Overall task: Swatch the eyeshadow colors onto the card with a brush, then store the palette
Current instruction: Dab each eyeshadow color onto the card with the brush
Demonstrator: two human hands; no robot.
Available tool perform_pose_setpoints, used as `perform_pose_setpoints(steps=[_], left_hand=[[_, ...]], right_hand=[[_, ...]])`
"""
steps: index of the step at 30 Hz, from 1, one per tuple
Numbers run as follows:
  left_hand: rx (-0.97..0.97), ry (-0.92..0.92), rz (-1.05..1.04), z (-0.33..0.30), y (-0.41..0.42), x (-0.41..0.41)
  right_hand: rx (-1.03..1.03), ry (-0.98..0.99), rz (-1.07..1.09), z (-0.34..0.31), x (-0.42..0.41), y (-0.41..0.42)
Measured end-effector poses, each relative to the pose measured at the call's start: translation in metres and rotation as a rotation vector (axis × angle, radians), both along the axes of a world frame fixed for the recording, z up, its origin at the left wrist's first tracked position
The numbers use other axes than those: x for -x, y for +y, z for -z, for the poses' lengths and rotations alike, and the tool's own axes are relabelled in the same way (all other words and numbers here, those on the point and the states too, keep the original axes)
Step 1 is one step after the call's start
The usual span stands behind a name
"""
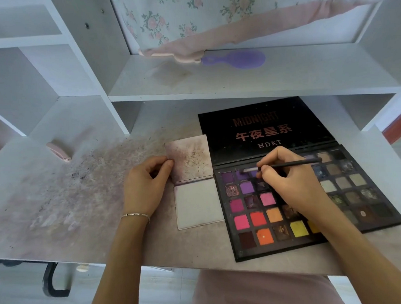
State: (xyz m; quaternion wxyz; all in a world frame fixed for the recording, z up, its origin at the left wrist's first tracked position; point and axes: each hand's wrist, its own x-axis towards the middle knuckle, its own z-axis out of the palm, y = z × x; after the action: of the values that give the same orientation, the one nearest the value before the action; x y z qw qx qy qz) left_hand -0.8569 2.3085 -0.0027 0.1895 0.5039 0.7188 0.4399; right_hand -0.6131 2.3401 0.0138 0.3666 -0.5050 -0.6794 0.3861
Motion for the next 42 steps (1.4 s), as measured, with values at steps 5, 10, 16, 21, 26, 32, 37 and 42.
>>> perform_pose_setpoints(steps=[5, 10, 16, 21, 26, 32, 37, 42], left_hand=[[-0.013, 0.012, -0.008, 0.000, 0.000, 0.000], [-0.018, 0.022, -0.003, 0.001, 0.000, 0.000], [-0.031, 0.024, 0.006, 0.002, 0.001, 0.002], [-0.046, 0.014, -0.007, 0.003, 0.002, 0.002], [-0.028, 0.008, -0.001, 0.003, 0.002, 0.003], [-0.011, 0.003, 0.009, 0.003, 0.000, 0.003], [-0.017, 0.027, 0.023, 0.003, 0.000, 0.003], [-0.004, 0.007, 0.020, 0.002, 0.000, 0.003]], right_hand=[[0.010, 0.008, -0.024, -0.001, -0.001, -0.001], [0.011, 0.006, -0.014, -0.001, 0.001, -0.001], [0.026, 0.092, -0.044, -0.005, -0.002, -0.002], [-0.025, 0.183, -0.040, -0.012, 0.004, -0.001], [-0.004, 0.220, -0.151, -0.016, 0.028, -0.005], [0.061, 0.186, -0.290, -0.011, 0.062, -0.009], [0.068, 0.166, -0.304, -0.007, 0.075, -0.009], [0.076, 0.127, -0.309, -0.004, 0.077, -0.010]])
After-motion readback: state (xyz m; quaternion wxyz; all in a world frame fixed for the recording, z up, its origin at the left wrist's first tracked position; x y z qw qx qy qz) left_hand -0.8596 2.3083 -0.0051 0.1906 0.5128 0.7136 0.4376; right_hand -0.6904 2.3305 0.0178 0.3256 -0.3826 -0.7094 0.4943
